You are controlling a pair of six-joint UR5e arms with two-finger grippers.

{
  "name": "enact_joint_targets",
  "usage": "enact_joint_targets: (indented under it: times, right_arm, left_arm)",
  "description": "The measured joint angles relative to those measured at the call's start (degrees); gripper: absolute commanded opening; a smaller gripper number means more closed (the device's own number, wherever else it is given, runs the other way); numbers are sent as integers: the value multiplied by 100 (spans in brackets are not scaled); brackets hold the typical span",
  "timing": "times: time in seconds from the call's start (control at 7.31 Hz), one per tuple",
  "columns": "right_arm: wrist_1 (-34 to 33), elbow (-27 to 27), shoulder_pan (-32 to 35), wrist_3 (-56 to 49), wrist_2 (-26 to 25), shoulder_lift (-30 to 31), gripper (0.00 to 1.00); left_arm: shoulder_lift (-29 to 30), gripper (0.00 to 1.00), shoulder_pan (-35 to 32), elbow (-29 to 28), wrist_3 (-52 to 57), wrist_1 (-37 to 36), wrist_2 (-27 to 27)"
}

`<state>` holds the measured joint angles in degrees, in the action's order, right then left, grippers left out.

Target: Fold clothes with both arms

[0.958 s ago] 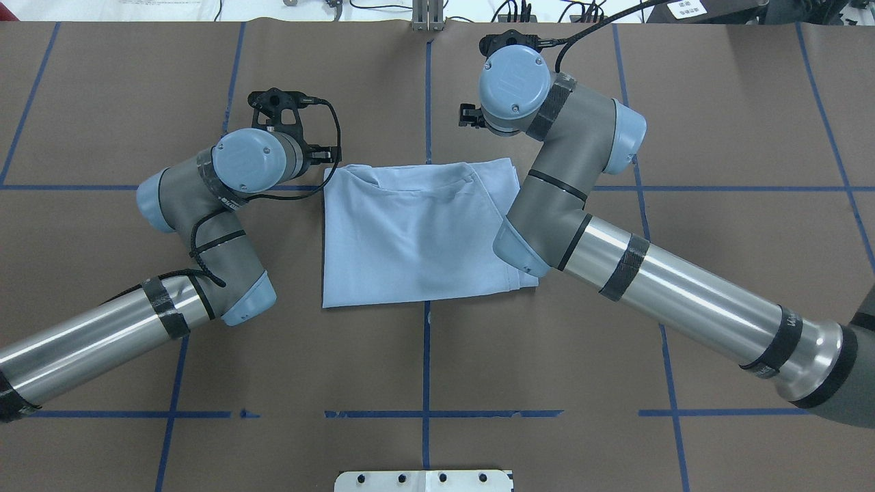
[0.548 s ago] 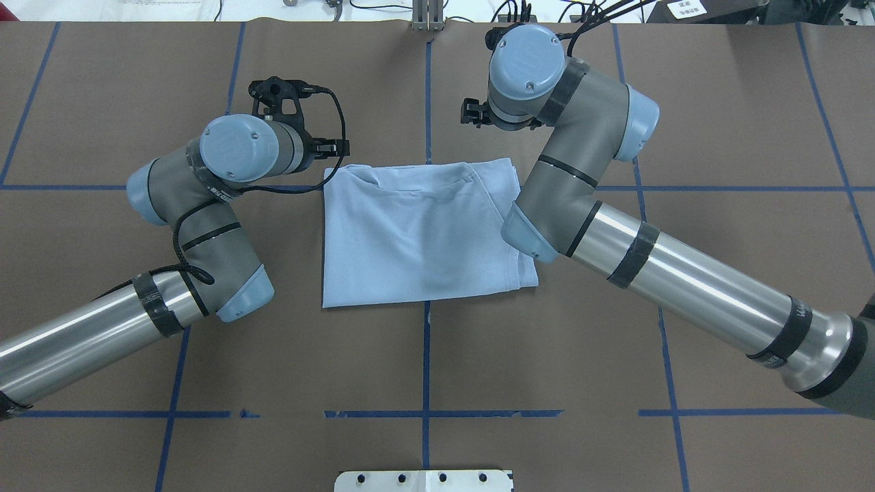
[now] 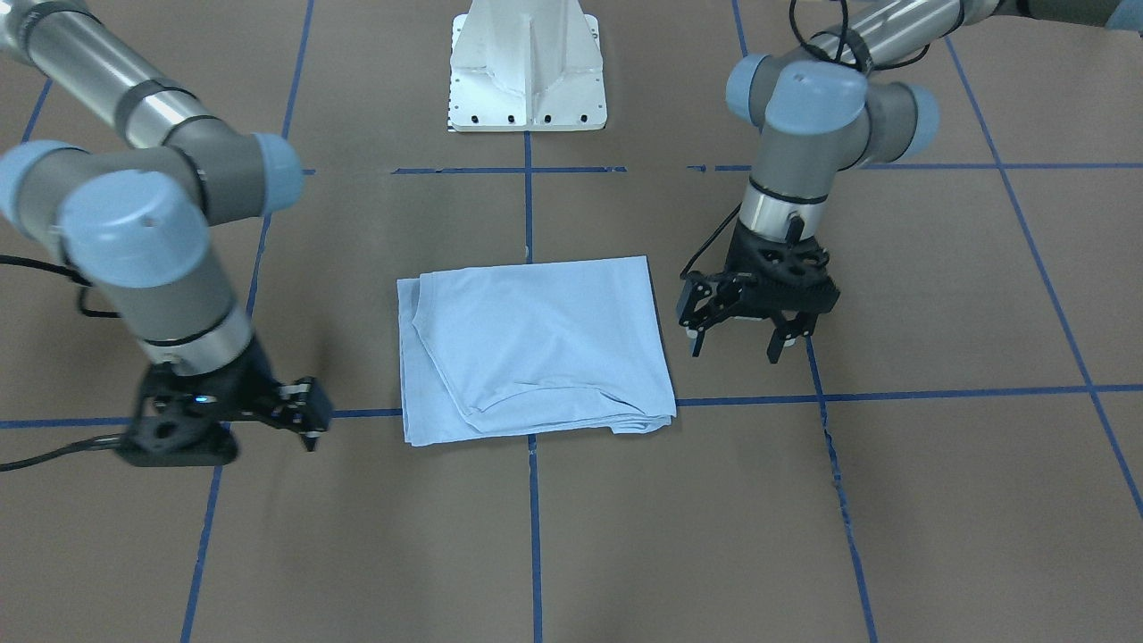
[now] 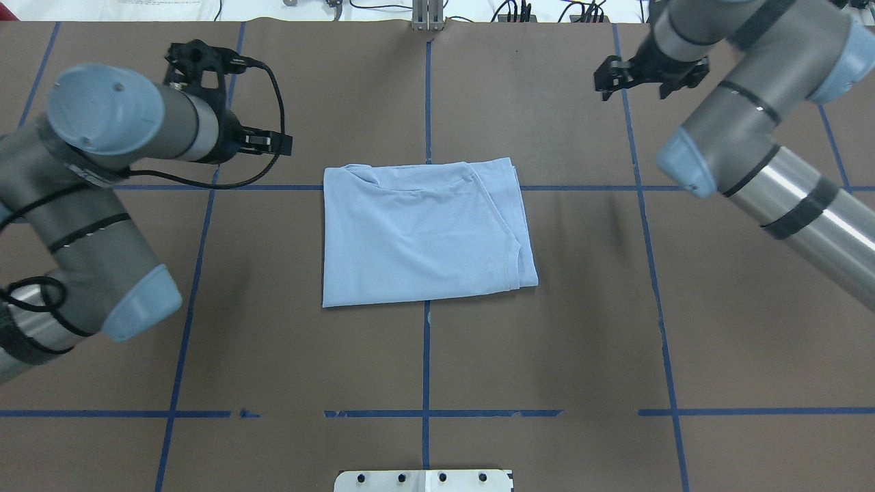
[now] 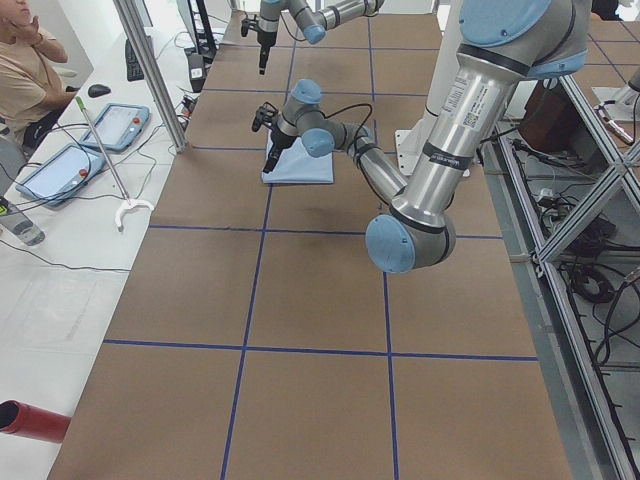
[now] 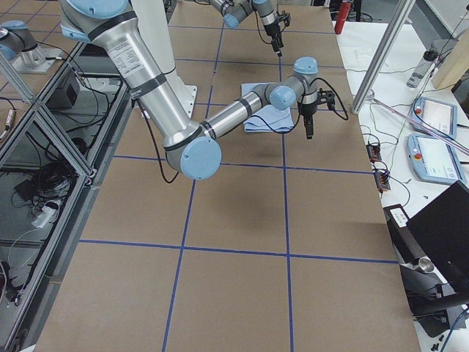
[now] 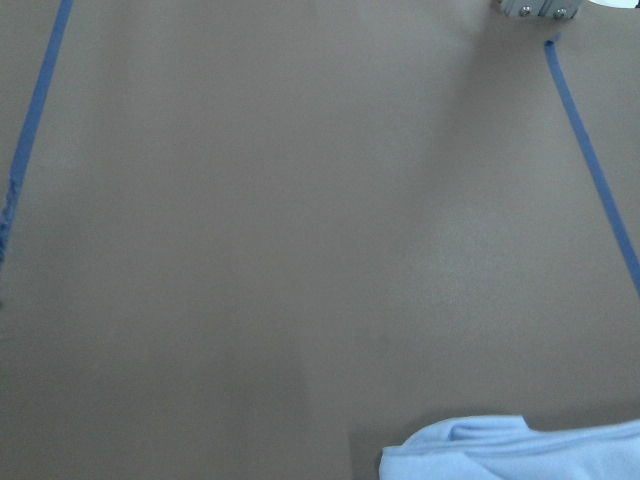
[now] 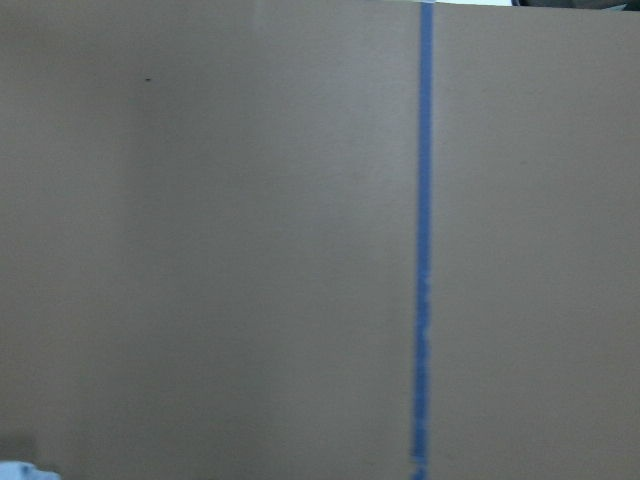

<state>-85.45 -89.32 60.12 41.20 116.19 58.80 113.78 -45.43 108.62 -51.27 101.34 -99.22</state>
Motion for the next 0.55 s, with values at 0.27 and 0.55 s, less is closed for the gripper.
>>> enact_joint_targets:
  times: [0.27, 0.55]
  right_arm:
    - [-639, -312, 1170, -1817, 752, 700, 100]
    - [-771, -331, 2092, -2960, 1350, 1642, 100]
  left_arm:
    - [-653, 100, -1095, 796, 1592, -790, -958]
    - [-1519, 100, -2363, 836, 3455, -977, -2119]
